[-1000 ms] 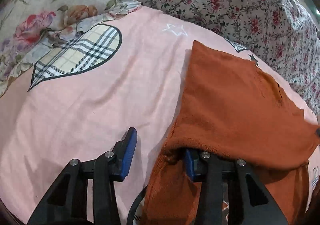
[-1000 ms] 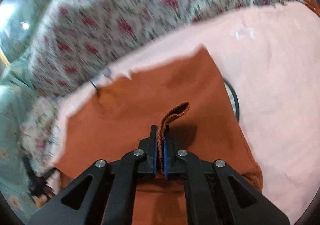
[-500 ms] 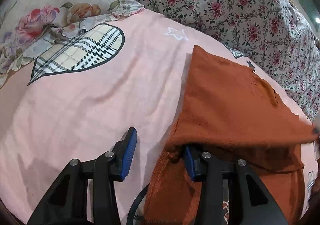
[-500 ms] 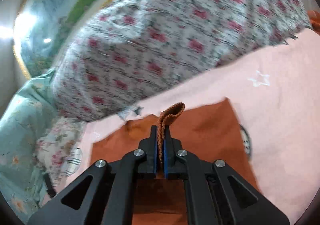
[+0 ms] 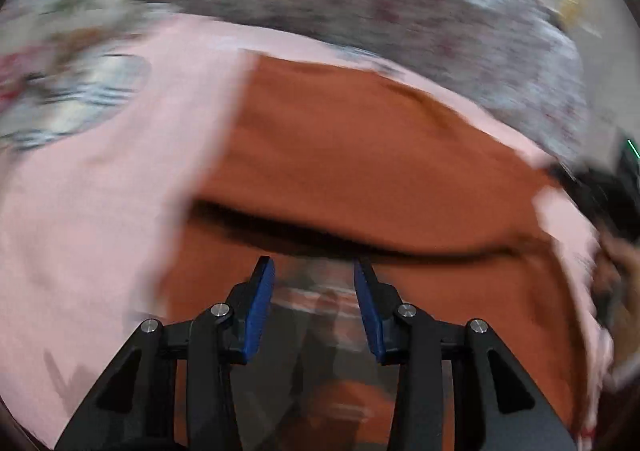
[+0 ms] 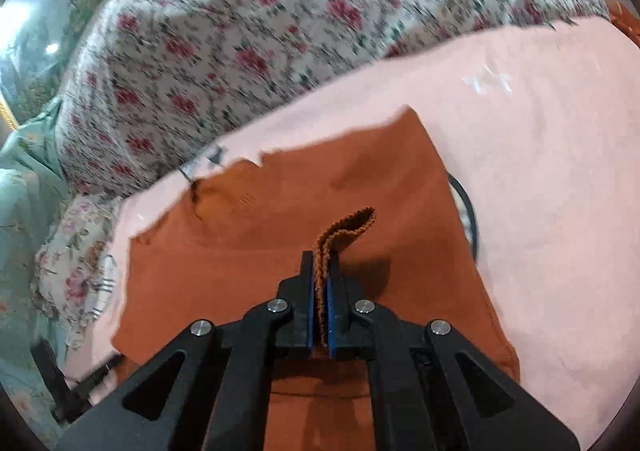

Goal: Fold small clothes

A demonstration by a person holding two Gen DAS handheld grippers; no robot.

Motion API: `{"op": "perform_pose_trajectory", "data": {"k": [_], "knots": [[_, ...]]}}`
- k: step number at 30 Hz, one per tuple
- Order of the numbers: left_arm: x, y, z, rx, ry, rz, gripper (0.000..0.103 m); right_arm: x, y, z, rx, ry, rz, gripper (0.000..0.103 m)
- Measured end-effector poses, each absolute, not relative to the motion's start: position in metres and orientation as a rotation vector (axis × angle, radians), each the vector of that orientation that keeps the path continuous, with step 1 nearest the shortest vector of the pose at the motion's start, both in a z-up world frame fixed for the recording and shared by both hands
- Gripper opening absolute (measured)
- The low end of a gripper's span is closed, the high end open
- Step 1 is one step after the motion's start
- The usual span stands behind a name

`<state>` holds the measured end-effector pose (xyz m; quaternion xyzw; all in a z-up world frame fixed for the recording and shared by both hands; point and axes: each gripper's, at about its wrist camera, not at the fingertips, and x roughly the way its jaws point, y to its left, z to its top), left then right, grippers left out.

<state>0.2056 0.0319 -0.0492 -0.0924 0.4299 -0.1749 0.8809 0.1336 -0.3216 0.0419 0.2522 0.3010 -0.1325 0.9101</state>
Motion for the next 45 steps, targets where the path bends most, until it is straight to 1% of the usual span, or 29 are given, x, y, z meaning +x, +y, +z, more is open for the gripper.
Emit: {"op": "perform_pose_trajectory", "data": {"k": [4,7,9,11,13,14,15,17,20,21,23,28,30,33,34,37,39,40,41,42,44,45], "knots": [[0.212,-0.052,-0.042,-0.101,0.893,-0.546,0.042,0.142,-0.306,0.078,0.525,0.517,-0.195,0.006],[0.233,-0.090,-0.044,-0.041,0.878,-0.563,0.045,0.142,-0.294,0.107,0.525,0.434,-0.132,0.006],[0.255,-0.097,-0.048,-0.005,0.875,-0.487,0.045,0.140,-0.293,0.116,0.528,0.401,-0.115,0.006],[0.280,-0.078,-0.051,-0.026,0.877,-0.376,0.044,0.136,-0.295,0.121,0.523,0.383,-0.120,0.006],[0.297,-0.047,-0.053,-0.071,0.897,-0.286,0.040,0.133,-0.303,0.116,0.535,0.393,-0.135,0.006],[0.301,-0.034,-0.054,-0.088,0.904,-0.262,0.029,0.132,-0.307,0.112,0.540,0.401,-0.143,0.006],[0.304,-0.015,-0.056,-0.117,0.911,-0.240,0.021,0.131,-0.311,0.107,0.548,0.411,-0.154,0.006],[0.303,0.023,-0.056,-0.164,0.920,-0.197,0.020,0.130,-0.321,0.090,0.590,0.439,-0.169,0.006],[0.294,0.069,-0.055,-0.191,0.905,-0.107,0.021,0.131,-0.325,0.067,0.604,0.482,-0.190,0.006],[0.291,0.081,-0.057,-0.215,0.908,-0.104,0.016,0.131,-0.326,0.061,0.606,0.495,-0.192,0.006],[0.285,0.103,-0.062,-0.308,0.921,-0.144,0.016,0.135,-0.324,0.049,0.601,0.524,-0.194,0.006],[0.273,0.102,-0.060,-0.253,0.907,-0.124,0.019,0.136,-0.315,0.048,0.488,0.517,-0.229,0.006],[0.266,0.105,-0.061,-0.262,0.905,-0.122,0.017,0.140,-0.325,0.027,0.484,0.610,-0.296,0.006],[0.265,0.104,-0.061,-0.286,0.909,-0.138,0.017,0.141,-0.343,-0.022,0.542,0.779,-0.367,0.006],[0.263,0.104,-0.061,-0.284,0.910,-0.139,0.016,0.138,-0.345,-0.027,0.552,0.787,-0.366,0.006],[0.258,0.104,-0.061,-0.265,0.912,-0.137,0.016,0.122,-0.342,-0.014,0.529,0.694,-0.360,0.006],[0.256,0.106,-0.060,-0.268,0.918,-0.128,0.016,0.121,-0.342,-0.013,0.492,0.721,-0.420,0.007],[0.253,0.107,-0.059,-0.268,0.921,-0.129,0.016,0.121,-0.347,-0.018,0.491,0.777,-0.469,0.012],[0.250,0.108,-0.059,-0.266,0.924,-0.128,0.017,0.120,-0.351,-0.023,0.500,0.815,-0.493,0.011],[0.246,0.109,-0.058,-0.264,0.930,-0.123,0.021,0.116,-0.356,-0.025,0.530,0.820,-0.478,0.011],[0.232,0.113,-0.053,-0.261,0.934,-0.141,0.027,0.097,-0.359,-0.016,0.578,0.790,-0.474,0.012],[0.224,0.114,-0.049,-0.249,0.933,-0.142,0.040,0.088,-0.357,-0.010,0.574,0.778,-0.476,0.012]]}}
